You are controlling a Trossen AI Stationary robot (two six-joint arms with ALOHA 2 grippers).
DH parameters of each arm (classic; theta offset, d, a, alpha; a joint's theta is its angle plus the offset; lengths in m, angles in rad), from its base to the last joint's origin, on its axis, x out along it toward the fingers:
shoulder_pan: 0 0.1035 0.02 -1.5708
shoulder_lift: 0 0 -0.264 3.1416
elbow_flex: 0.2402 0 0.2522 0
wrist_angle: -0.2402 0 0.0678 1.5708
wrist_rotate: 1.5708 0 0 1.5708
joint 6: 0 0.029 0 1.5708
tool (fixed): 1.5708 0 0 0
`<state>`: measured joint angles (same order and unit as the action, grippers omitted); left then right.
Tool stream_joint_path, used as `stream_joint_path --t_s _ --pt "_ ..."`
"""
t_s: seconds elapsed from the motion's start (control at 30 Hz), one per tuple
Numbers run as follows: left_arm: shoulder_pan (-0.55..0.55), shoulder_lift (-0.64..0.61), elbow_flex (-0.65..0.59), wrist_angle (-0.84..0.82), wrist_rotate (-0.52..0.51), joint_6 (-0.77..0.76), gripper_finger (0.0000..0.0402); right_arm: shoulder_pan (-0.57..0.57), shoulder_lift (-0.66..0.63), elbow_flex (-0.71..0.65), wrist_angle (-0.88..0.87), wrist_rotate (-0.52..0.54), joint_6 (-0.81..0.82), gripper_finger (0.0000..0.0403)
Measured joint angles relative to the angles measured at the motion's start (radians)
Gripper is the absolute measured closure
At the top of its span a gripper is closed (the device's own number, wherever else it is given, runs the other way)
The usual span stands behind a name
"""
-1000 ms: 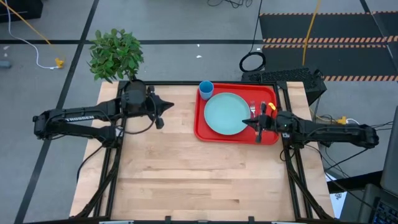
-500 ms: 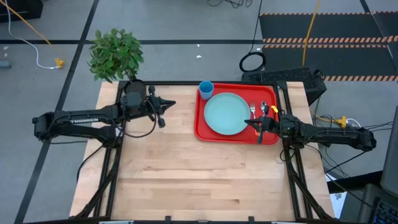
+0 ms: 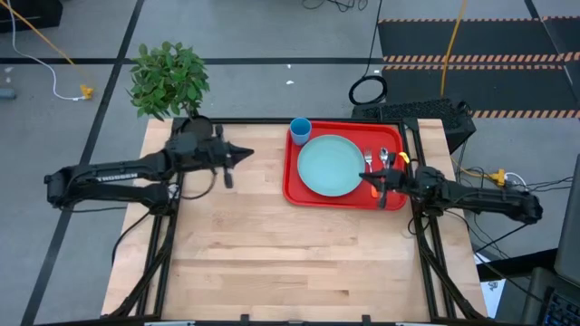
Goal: Pick and place plate/cup/fork/spoon on tray
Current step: Return to Home Position
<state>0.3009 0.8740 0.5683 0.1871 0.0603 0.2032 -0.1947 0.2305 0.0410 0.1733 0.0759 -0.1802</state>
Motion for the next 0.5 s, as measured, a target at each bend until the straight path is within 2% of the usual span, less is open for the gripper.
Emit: stream_joint_path --t_s 0.1,0.23,0.5 --pt "-0.017 -0.070 0.001 -0.048 0.026 -0.016 0.0397 0.000 -0.051 0.000 -0.051 -0.054 0.025 0.0403" --pt "-0.037 -0.138 0.001 -0.142 0.018 -0.052 0.0391 0.000 -0.127 -0.001 -0.057 -0.136 0.057 0.0403" --pt "-0.099 -0.155 -0.039 -0.160 -0.027 -0.057 0.0398 0.000 -0.230 -0.002 -0.183 -0.153 0.074 0.0403"
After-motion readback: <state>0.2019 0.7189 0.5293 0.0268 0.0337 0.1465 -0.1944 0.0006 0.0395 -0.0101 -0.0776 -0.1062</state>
